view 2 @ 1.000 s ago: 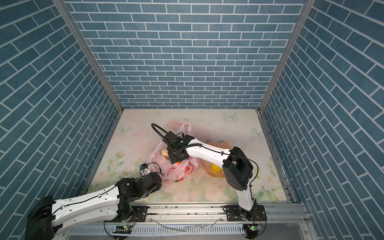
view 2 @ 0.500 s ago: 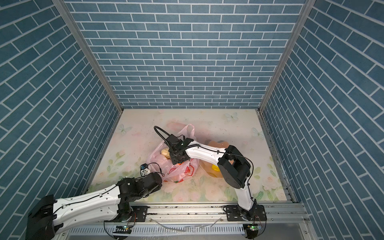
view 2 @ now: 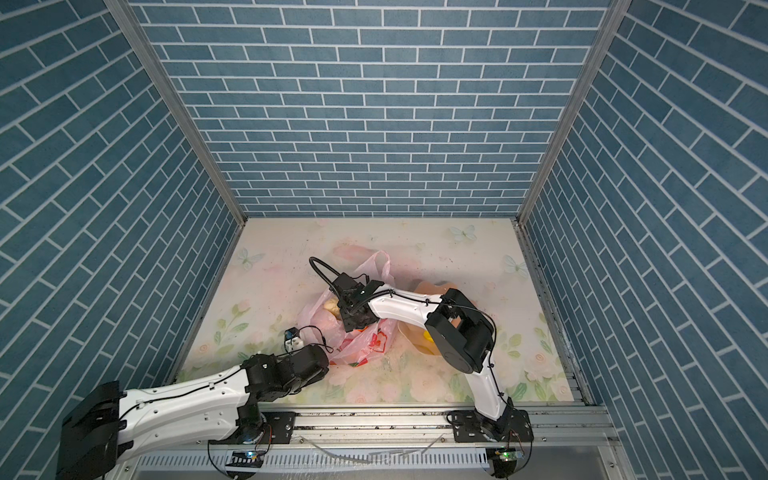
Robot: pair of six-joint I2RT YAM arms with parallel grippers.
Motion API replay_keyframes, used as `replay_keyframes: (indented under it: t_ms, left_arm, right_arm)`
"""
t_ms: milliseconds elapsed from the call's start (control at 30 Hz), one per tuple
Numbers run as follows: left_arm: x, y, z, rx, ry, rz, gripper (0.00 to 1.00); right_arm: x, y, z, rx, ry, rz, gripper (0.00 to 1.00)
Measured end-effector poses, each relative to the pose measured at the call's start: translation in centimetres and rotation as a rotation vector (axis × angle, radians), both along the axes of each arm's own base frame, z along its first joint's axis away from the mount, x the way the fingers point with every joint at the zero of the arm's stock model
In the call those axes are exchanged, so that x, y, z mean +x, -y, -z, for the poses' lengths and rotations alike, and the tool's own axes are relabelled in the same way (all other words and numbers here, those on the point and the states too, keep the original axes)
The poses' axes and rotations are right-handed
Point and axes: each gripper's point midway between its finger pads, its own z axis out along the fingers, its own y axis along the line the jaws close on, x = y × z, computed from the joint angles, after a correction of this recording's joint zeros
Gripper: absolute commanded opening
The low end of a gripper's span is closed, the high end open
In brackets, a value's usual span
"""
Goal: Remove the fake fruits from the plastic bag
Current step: 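Lower the right gripper onto the orange fruit and close on it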
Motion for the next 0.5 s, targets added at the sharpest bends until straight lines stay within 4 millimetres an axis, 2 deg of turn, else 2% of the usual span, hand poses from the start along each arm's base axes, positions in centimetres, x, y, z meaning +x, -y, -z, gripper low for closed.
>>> replay_keyframes:
  t_ms: [133,500]
  left_arm:
    - [-0.03,-0.02,0.13,0.005,-0.004,0.0,0.14]
    - [-0.39,-0.46,0.34,0.014,-0.013,0.0,0.14]
  right_arm:
    - [-0.09,0.2,0.3,-0.003,-0.007,0.005,0.65]
    - [0.0,0.52,0.4,-0.01,-0.013,0.011,0.66]
